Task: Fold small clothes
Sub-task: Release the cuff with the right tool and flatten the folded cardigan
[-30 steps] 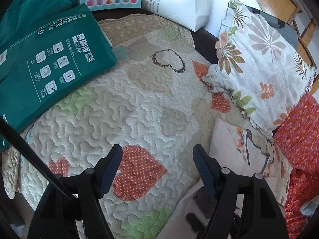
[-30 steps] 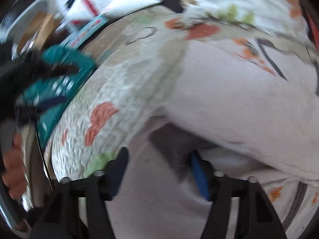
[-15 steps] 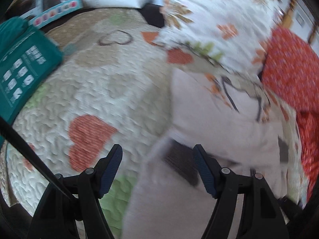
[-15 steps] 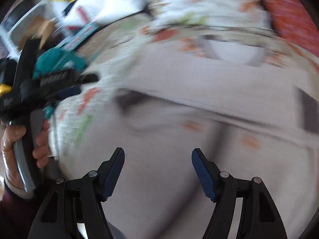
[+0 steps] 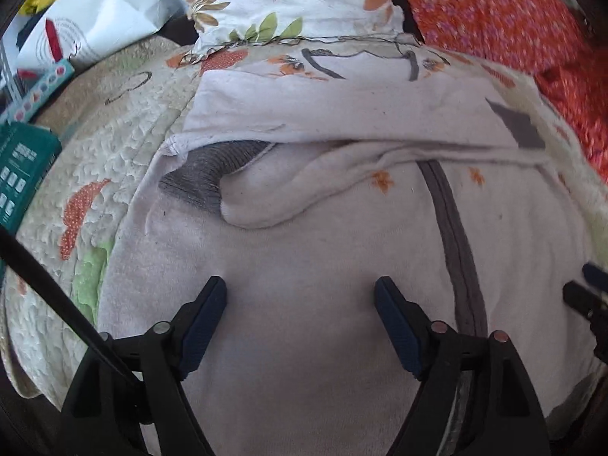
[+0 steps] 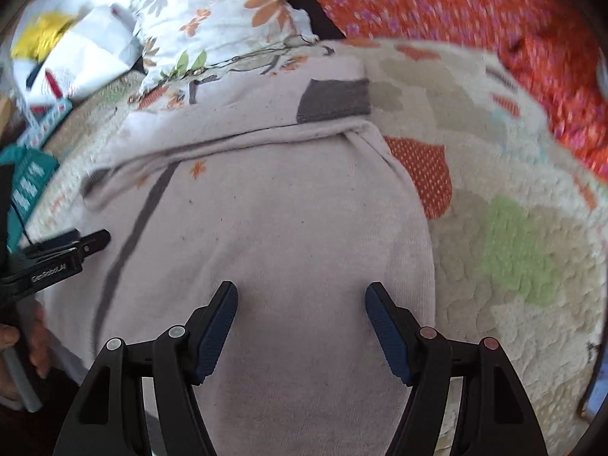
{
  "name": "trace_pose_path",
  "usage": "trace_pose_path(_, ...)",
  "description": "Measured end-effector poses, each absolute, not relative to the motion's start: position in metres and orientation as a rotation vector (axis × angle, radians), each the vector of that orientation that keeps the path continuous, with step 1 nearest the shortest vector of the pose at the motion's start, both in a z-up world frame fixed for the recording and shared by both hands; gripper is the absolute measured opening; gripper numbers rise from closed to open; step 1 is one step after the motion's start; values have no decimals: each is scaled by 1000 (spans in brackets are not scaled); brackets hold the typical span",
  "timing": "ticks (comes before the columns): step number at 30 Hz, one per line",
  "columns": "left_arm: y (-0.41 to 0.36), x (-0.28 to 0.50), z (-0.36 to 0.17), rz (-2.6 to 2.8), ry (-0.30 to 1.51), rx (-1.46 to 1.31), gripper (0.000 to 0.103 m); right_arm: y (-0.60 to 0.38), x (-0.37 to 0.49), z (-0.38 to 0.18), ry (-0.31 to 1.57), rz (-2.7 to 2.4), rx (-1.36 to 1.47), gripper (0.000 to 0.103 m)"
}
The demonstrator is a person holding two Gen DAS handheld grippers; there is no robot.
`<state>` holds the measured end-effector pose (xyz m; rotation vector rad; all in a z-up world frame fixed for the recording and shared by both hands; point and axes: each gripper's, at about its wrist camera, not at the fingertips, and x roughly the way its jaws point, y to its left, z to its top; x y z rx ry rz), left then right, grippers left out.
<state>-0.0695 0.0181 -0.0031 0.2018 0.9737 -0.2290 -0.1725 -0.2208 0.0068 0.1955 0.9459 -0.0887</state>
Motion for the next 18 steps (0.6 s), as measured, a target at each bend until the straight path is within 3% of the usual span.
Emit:
trace_pose_path(5, 27, -80, -9, -158, 972, 143, 103, -220, -173, 1, 935, -100, 180, 84)
trace_pose_path(10, 30, -85, -6, -189, 1010, 158, 102, -208, -170, -8, 904, -99, 134, 101)
trace_pose_path(11, 36, -85, 1, -223, 1027, 128, 94, -207, -170, -9, 900, -96, 126, 103)
trace_pose_path(13, 53, -89, 16, -263, 1007, 36, 84, -206, -169, -9, 899, -95, 113, 103)
trace_pose_path(15, 80, -92, 31, -252, 972, -32, 84, -214, -169, -1, 941, -74, 170, 99)
trace_pose_path(16, 95, -94, 37, -233, 953, -55, 84, -222, -172, 5, 933, -67, 224, 90)
trace_pose_path(18, 131, -94, 39, -155, 944, -102, 84, -244, -185, 18, 882, -59, 361, 88)
